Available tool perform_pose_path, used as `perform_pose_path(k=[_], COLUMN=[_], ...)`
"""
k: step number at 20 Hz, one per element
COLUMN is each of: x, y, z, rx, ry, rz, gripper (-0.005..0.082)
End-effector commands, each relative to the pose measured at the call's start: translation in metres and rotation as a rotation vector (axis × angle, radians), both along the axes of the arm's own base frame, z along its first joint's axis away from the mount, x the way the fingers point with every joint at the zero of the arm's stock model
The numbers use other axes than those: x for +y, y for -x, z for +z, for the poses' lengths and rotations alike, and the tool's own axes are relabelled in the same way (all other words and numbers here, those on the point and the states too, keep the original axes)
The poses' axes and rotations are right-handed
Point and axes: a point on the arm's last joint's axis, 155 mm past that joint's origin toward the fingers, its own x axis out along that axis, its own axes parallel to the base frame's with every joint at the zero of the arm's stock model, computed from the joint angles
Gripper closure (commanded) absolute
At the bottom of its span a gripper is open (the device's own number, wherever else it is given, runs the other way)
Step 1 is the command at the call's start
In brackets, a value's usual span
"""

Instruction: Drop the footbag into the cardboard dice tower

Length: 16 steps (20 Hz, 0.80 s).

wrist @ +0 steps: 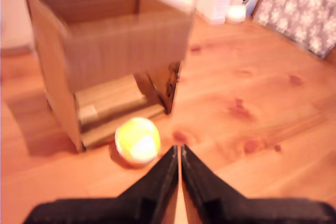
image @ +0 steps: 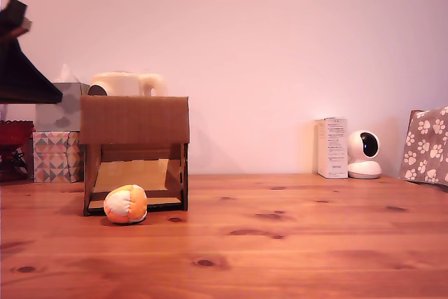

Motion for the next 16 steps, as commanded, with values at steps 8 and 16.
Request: perform_pose_path(k=[8, 16], x=[-0.011, -0.020], y=[-0.020, -0.041], z=[-0.040, -0.058], rx=[0.051, 0.054], ry=[-0.014, -0.038], rz=[-0.008, -0.023], gripper=[0.0745, -0.0013])
